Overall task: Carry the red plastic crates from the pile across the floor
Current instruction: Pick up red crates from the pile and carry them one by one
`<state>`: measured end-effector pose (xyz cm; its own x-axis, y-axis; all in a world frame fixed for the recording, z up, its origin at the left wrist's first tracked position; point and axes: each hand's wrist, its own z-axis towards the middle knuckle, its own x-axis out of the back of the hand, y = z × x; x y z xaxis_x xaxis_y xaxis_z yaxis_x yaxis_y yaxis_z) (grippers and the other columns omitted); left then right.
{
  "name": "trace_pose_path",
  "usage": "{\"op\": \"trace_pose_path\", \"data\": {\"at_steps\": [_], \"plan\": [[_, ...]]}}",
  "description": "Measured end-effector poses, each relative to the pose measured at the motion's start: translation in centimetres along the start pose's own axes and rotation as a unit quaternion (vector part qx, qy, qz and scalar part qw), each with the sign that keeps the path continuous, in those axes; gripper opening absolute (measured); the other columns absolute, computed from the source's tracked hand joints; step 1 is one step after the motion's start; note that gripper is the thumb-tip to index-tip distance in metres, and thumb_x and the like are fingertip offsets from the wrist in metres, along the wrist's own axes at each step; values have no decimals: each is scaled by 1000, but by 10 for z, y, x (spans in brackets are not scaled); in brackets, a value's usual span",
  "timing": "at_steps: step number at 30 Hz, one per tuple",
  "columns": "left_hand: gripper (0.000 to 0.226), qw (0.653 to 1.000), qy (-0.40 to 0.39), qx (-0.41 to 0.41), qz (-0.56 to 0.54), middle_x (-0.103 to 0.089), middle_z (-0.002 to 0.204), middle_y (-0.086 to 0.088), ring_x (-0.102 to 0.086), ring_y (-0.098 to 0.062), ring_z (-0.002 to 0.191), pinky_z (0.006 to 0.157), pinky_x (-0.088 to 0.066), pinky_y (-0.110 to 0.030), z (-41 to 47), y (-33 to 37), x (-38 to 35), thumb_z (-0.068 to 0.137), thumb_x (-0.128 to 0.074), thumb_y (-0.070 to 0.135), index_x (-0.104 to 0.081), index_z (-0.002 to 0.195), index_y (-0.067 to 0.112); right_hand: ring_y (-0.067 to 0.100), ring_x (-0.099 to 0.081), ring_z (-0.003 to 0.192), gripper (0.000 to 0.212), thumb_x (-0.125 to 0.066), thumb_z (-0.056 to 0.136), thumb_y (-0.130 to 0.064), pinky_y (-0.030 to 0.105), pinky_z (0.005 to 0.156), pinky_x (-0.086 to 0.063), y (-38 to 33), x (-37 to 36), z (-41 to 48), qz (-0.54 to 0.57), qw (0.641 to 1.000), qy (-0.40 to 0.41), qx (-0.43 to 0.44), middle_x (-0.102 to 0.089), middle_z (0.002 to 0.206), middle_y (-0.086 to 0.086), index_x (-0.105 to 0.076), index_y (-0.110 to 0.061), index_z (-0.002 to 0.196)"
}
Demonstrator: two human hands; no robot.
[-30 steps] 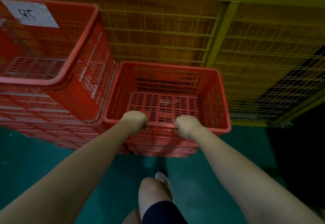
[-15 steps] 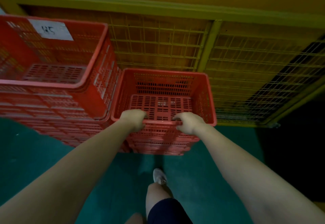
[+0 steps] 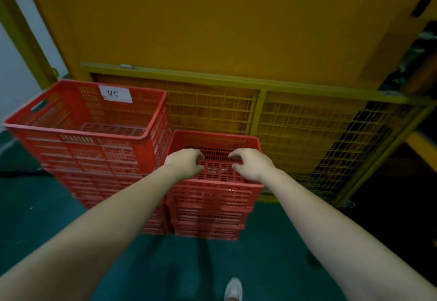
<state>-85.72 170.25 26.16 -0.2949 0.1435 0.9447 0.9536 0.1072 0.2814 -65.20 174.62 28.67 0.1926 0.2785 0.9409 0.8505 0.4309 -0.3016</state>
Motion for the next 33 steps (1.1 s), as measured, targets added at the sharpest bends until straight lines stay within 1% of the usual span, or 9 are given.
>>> {"op": "trace_pose_path", "data": {"at_steps": [5, 8, 12, 16, 18, 21, 24, 27, 33], "plan": [[42, 997, 61, 28, -24, -58, 134, 5, -54, -17, 122, 95, -48, -34, -27, 12, 31, 91, -59, 38, -55, 131, 26, 15, -54, 123, 39, -57, 94, -31, 34, 94, -51, -5, 31, -6, 9, 999, 31, 38, -58, 135, -5, -56, -29, 133], [43, 993, 90, 65, -45, -58, 134, 5, -55, -16, 122, 97, -48, -34, -44, 14, 45, 91, -59, 39, -55, 131, 26, 15, -55, 122, 39, -56, 94, -33, 33, 91, -52, -14, 42, -2, 6, 996, 31, 83, -58, 134, -5, -55, -30, 134], [43, 977, 135, 147, -77, -60, 130, 4, -57, -16, 117, 93, -50, -35, -72, 21, 57, 91, -60, 40, -55, 131, 25, 17, -50, 128, 43, -58, 92, -34, 36, 98, -48, -29, 55, 2, -3, 986, 7, 168, -53, 140, -3, -53, -30, 135], [42, 945, 194, 245, -102, -63, 123, 6, -59, -15, 112, 91, -51, -33, -113, 34, 57, 88, -61, 42, -57, 127, 28, 18, -43, 134, 49, -60, 91, -33, 36, 103, -44, -45, 60, -4, -5, 965, -23, 263, -45, 147, -1, -49, -29, 139], [42, 925, 215, 286, -127, -64, 121, 7, -60, -12, 109, 90, -51, -32, -140, 39, 52, 87, -63, 41, -58, 127, 28, 17, -41, 136, 51, -61, 92, -32, 34, 105, -41, -55, 58, -11, -4, 950, -40, 309, -44, 148, -2, -47, -28, 141], [43, 886, 250, 345, -184, -65, 121, 6, -62, -12, 108, 92, -51, -32, -192, 50, 39, 87, -65, 39, -58, 127, 25, 16, -44, 133, 53, -62, 90, -34, 33, 106, -41, -77, 46, -29, 7, 927, -62, 369, -46, 146, -3, -47, -29, 141], [45, 846, 277, 413, -194, -65, 121, 6, -62, -11, 109, 94, -50, -32, -253, 61, 26, 86, -65, 39, -57, 128, 27, 15, -45, 133, 54, -63, 88, -34, 32, 105, -41, -106, 26, -59, 8, 900, -81, 427, -47, 145, -5, -48, -30, 140], [45, 800, 298, 485, -188, -64, 122, 8, -60, -10, 110, 94, -48, -30, -324, 72, 12, 86, -65, 40, -56, 129, 30, 16, -46, 132, 54, -63, 88, -32, 33, 104, -42, -146, 7, -103, 1, 860, -113, 498, -48, 145, -5, -48, -29, 140], [43, 692, 333, 614, -180, -61, 124, 13, -58, -7, 112, 90, -48, -28, -475, 104, -26, 88, -62, 43, -54, 129, 34, 13, -48, 129, 55, -63, 86, -33, 36, 100, -46, -227, -40, -217, 2, 773, -175, 610, -48, 144, -10, -47, -34, 139]]}}
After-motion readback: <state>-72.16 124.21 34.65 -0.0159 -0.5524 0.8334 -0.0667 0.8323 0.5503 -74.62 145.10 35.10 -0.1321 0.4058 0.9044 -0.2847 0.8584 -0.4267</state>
